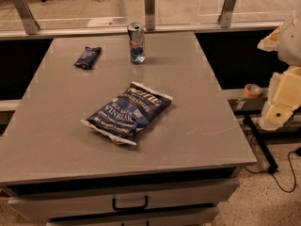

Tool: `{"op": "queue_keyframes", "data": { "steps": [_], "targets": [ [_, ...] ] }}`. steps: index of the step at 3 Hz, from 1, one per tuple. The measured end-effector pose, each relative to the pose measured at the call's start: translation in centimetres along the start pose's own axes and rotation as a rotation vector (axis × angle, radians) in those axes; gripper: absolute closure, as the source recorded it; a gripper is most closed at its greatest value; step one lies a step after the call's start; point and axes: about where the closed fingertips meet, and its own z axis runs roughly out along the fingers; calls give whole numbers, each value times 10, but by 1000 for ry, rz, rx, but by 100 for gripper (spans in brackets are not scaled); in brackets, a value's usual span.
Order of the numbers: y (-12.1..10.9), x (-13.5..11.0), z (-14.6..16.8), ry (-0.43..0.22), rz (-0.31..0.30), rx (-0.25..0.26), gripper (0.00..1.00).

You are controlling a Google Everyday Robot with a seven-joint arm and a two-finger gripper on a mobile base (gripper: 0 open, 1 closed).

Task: Pick blue chip bag

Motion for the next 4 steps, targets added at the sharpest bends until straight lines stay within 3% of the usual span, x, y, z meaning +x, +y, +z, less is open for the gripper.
{"op": "queue_keyframes", "data": {
  "steps": [1,2,3,4],
  "targets": [
    [0,0,0,0,0,0,0],
    [8,-21,14,-31,-84,-45,0],
    [37,-63,44,-69,-288,-121,0],
    [70,-102,84,-100,-533,-167,0]
  ]
}}
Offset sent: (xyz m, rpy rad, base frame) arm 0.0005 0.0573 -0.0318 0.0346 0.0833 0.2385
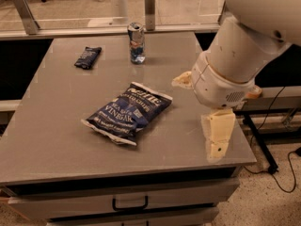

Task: Pick blue chip bag

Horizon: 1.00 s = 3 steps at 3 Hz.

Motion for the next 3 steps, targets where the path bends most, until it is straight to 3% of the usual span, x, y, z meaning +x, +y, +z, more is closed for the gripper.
{"op": "queue_keyframes", "data": {
  "steps": [1,3],
  "targets": [
    [0,0,-1,0,2,1,0],
    [-53,-57,12,-73,-174,22,0]
  ]
}}
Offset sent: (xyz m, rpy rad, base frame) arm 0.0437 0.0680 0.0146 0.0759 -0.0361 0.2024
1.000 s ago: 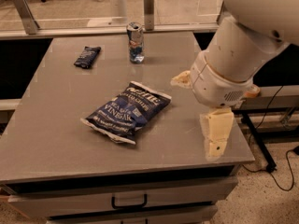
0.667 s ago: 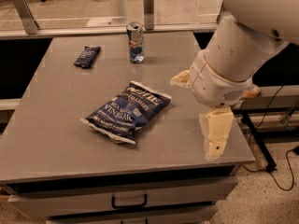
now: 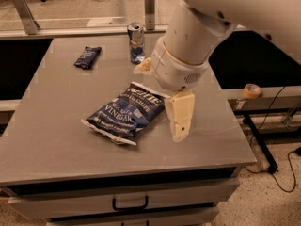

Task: Pick blue chip bag

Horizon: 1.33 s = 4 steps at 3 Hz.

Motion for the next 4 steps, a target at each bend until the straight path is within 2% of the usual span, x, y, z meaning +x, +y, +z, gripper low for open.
{"op": "queue_keyframes", "data": {
  "steps": [1,2,3,4],
  "targets": [
    [-27,-22,21,5,-73,8,0],
    [-53,-35,40,26,-134,19,18],
    [-68,-44,69,37,-174,-7,41],
    [-79,-49,93,18,-216,-39,38]
  ]
}}
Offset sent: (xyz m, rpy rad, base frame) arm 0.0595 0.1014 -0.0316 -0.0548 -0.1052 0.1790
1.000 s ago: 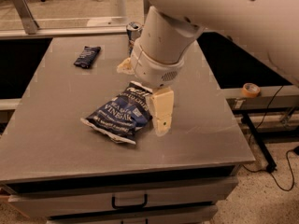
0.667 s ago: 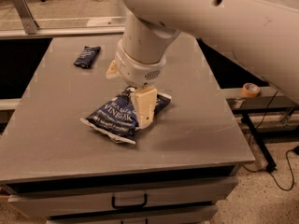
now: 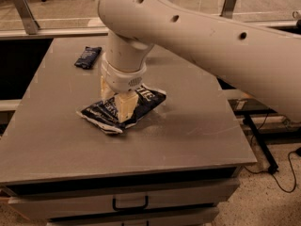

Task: Pick blue chip bag

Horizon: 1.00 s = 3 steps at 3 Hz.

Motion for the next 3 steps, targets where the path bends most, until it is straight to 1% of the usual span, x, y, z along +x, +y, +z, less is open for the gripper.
{"op": "queue_keyframes", "data": {
  "steps": [1,2,3],
  "targets": [
    [-8,0,9,-13,-27,-9,15],
    [-13,1,4,-37,-22,8,18],
    [-15,3,-27,-58,-18,70,41]
  ]
}}
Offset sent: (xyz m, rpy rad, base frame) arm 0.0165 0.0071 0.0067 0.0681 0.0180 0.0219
